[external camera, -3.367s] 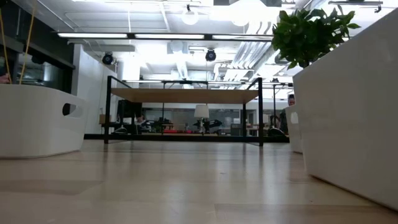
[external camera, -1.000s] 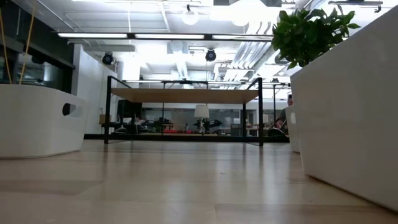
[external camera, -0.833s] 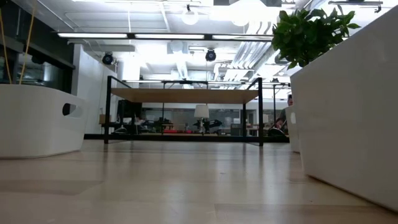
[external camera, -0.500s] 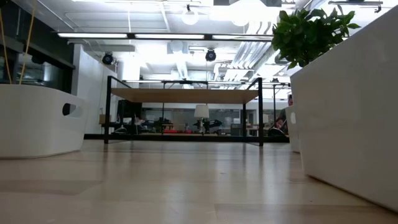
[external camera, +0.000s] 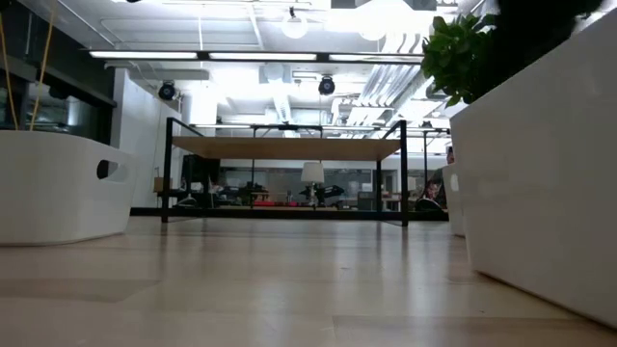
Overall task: Stack baskets on shelf by color
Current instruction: Stack the left black bin on the stacked black bins
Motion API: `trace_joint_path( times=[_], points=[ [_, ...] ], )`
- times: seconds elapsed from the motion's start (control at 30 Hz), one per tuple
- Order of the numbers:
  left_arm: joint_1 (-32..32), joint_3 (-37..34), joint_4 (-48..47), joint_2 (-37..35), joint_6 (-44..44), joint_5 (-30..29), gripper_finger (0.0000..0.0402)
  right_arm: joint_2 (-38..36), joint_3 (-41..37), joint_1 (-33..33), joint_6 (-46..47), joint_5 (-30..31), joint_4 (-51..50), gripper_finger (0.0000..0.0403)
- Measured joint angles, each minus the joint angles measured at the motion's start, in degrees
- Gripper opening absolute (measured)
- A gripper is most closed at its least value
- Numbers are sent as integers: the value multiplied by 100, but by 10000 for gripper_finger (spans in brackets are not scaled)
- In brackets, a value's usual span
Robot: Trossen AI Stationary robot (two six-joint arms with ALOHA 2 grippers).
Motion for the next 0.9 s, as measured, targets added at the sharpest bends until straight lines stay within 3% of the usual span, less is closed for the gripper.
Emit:
trace_joint_path(
  times=[0.27, 0.43, 0.6, 0.9],
  points=[
    [0, 0, -144, 0, -3, 1, 161, 0, -61, -659, -2534, 1458, 1180, 193],
    [0, 0, -175, 0, -22, -1, 161, 0, -61, -1218, -3199, 691, 1238, 180],
    [0, 0, -280, 0, -128, -3, 161, -2, -116, -1500, -3730, 608, 1667, 153],
    [2, 2, -342, -2, 162, -61, 161, -258, -2285, -2274, -5394, -1308, 6953, 120]
  ],
)
